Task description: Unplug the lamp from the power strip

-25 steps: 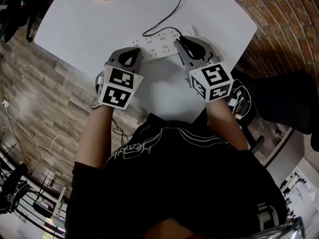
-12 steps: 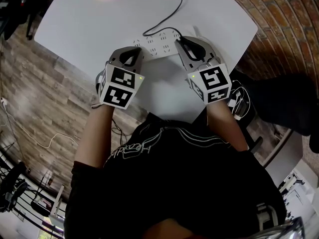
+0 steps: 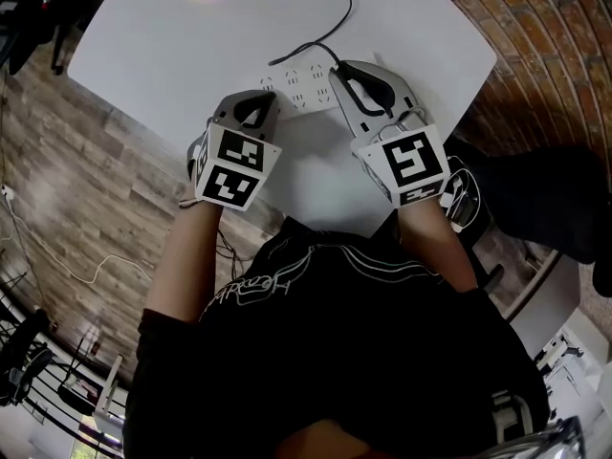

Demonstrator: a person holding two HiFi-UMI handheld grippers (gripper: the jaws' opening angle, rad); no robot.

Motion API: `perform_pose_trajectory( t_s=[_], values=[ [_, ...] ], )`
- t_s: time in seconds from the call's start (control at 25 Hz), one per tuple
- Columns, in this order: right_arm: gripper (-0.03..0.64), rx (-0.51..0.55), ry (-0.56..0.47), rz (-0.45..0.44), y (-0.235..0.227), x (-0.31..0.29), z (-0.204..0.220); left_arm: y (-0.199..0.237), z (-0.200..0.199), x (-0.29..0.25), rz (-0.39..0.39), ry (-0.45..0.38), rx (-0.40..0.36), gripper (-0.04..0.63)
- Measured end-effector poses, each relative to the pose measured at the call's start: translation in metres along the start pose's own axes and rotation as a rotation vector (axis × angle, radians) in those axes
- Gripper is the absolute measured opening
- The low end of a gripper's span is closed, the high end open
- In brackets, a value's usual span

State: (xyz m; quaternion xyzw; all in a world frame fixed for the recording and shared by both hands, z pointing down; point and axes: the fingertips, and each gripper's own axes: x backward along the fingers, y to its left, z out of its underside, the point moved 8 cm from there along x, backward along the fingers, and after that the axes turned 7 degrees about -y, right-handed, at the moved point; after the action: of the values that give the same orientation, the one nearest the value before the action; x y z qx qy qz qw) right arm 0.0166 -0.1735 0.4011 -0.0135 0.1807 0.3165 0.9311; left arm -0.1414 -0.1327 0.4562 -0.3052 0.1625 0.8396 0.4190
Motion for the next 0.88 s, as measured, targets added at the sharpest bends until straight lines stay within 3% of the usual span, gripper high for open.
perform_pose_trajectory(
  t_s=[0.2,0.36,0.52,0.68,0.88],
  values=[
    [0.028,-0.086,-0.032,-0.037,-0.010,0.006,-0.003,-0.001,0.001,-0.003,0.001,-0.013,0.017,0.002],
    [0.028,-0.221,-0.058,-0.086,-0.013,0.011,-0.002,-0.002,0.000,-0.004,0.011,-0.016,-0.001,0.003],
    [0.028,-0.340,-0.076,-0.105,-0.016,0.022,-0.005,0.002,-0.005,0.018,-0.050,-0.066,0.002,0.003],
    [0.028,-0.408,-0.105,-0.119,-0.013,0.036,-0.015,-0.001,-0.017,0.049,-0.060,-0.141,0.064,0.003],
    [0.028,-0.429,-0.144,-0.113,0.001,0.056,-0.038,-0.003,-0.038,0.107,-0.040,-0.298,0.186,0.003]
  ],
)
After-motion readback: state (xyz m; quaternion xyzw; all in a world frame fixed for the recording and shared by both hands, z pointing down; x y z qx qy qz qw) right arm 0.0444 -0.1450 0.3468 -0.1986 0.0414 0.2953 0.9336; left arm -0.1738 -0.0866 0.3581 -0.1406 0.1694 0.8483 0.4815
